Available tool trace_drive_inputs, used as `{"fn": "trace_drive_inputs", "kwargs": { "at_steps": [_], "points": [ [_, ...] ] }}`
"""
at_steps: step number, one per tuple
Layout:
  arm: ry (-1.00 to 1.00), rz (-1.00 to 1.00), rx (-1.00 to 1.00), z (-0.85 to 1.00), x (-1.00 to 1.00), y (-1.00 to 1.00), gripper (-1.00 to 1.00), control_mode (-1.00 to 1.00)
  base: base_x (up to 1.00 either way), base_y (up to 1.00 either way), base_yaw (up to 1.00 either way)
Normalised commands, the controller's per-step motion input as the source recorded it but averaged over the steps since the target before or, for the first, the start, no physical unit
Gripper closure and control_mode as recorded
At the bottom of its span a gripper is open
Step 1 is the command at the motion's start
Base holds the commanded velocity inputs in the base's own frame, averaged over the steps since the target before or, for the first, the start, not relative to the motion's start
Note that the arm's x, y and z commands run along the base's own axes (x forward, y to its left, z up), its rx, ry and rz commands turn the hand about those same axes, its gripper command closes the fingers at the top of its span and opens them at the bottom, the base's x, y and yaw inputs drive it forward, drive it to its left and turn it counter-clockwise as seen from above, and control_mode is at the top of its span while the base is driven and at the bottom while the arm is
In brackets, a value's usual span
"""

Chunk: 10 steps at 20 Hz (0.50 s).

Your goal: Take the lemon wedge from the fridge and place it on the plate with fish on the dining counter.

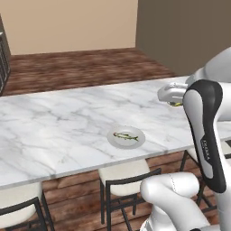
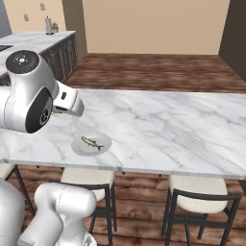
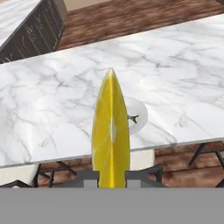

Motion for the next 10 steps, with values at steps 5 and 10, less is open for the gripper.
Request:
{"fn": "trace_drive_inputs", "kwargs": {
  "at_steps": [5, 10],
  "points": [
    [0.14, 0.05, -0.01, -0.28, 0.57, -0.20, 1.00, -1.00, 0.13, -0.02, 0.00],
    [0.25, 0.05, -0.06, -0.43, 1.00, -0.02, 1.00, -1.00, 0.00, 0.00, 0.00]
  ]
}}
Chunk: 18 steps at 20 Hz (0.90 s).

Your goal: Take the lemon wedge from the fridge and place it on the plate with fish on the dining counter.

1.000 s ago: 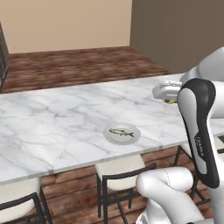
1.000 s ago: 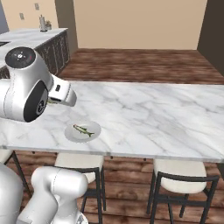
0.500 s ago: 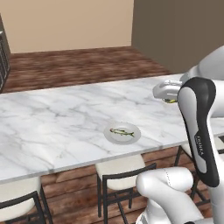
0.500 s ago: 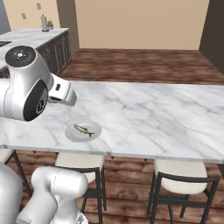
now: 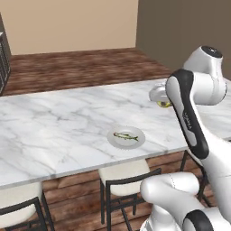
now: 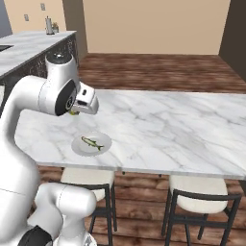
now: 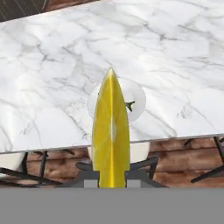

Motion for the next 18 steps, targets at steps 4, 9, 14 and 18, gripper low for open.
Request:
{"fn": "trace_drive_inputs", "kwargs": {
  "at_steps": [4, 9, 14, 18],
  "points": [
    [0.25, 0.06, -0.14, -0.49, 1.00, 0.00, 1.00, -1.00, 0.00, 0.00, 0.00],
    [0.11, 0.08, -0.23, -0.60, 0.60, 0.00, 1.00, -1.00, 0.00, 0.00, 0.00],
    [0.05, 0.16, -0.22, -0.72, 0.41, 0.03, 1.00, -1.00, 0.00, 0.00, 0.00],
    [-0.08, 0.17, -0.08, -0.71, 0.39, 0.16, 1.00, -1.00, 0.00, 0.00, 0.00]
  ]
}}
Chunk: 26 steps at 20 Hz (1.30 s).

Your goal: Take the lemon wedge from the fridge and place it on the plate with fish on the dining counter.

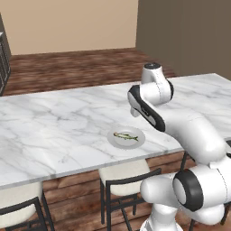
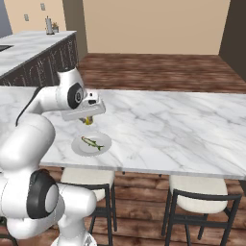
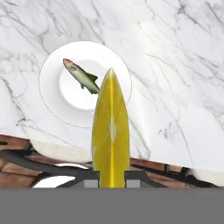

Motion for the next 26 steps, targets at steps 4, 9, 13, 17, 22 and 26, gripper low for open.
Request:
{"fn": "trace_drive_inputs", "kwargs": {
  "at_steps": [4, 9, 13, 17, 22, 26],
  "points": [
    [-0.21, 0.17, 0.00, -0.57, 0.30, 0.08, 1.00, -1.00, 0.00, 0.00, 0.00],
    [-0.11, 0.17, 0.03, -0.28, 0.34, 0.00, 1.00, -1.00, 0.00, 0.00, 0.00],
    [-0.05, 0.14, 0.15, -0.24, 0.57, 0.00, 1.00, -1.00, 0.00, 0.00, 0.00],
    [-0.03, 0.10, 0.11, -0.18, 0.55, 0.00, 1.00, -1.00, 0.00, 0.00, 0.00],
    [0.00, 0.02, -0.05, -0.17, 0.59, 0.00, 1.00, -1.00, 0.00, 0.00, 0.00],
    [0.00, 0.06, -0.08, -0.36, 0.53, 0.00, 1.00, -1.00, 0.00, 0.00, 0.00]
  ]
}}
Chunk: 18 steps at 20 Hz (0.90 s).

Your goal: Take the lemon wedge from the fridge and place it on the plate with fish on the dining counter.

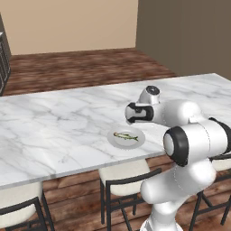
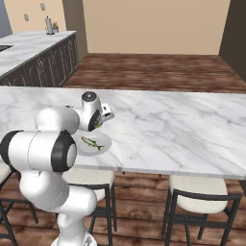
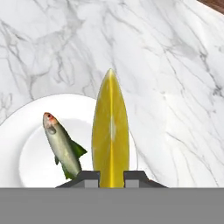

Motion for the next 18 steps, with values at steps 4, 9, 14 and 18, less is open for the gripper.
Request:
{"fn": "trace_drive_inputs", "kwargs": {
  "at_steps": [4, 9, 14, 18],
  "points": [
    [0.01, 0.06, -0.11, -0.53, 0.37, 0.04, 1.00, -1.00, 0.00, 0.00, 0.00],
    [0.00, 0.09, -0.06, -0.50, 0.14, 0.02, 1.00, -1.00, 0.00, 0.00, 0.00],
    [0.00, 0.09, -0.01, -0.36, 0.01, 0.03, 1.00, -1.00, 0.00, 0.00, 0.00],
    [0.01, 0.09, -0.01, -0.24, 0.00, 0.01, 1.00, -1.00, 0.00, 0.00, 0.00]
  ]
}}
